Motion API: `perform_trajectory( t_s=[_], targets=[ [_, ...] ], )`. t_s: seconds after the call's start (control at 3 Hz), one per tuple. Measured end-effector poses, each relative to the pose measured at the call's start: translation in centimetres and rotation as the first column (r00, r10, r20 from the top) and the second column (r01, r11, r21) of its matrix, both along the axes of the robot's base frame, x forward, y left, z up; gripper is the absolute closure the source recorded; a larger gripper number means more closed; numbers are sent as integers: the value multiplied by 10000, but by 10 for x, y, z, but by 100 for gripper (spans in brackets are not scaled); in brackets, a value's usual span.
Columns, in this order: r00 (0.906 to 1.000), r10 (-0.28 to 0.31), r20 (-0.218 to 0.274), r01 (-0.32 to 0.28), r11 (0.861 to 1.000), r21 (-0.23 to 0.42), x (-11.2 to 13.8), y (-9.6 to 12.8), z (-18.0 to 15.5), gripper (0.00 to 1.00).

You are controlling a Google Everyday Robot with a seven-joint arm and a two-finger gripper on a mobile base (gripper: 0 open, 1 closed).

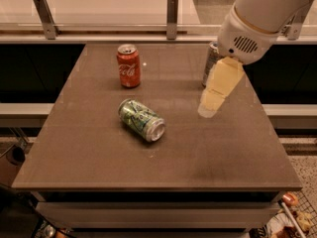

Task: Place green can upright

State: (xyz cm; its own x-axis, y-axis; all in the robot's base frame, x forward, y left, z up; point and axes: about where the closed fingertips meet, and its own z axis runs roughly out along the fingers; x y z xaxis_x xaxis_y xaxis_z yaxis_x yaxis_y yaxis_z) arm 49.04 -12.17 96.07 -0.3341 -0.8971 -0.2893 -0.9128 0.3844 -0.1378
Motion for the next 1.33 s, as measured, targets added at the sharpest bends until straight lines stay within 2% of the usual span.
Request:
perform_trajectory(
  t_s=[0.33, 0.67, 1.0, 1.33],
  targets=[
    [9965, -228, -802, 204, 9993, -310, 6, 77, -32, 0],
    [9965, -228, -801, 204, 9993, -309, 6, 77, -32, 0],
    [9965, -270, -795, 235, 9987, -447, 14, 92, -37, 0],
    [9925, -652, -1031, 580, 9957, -715, 21, 109, -51, 0]
  ],
)
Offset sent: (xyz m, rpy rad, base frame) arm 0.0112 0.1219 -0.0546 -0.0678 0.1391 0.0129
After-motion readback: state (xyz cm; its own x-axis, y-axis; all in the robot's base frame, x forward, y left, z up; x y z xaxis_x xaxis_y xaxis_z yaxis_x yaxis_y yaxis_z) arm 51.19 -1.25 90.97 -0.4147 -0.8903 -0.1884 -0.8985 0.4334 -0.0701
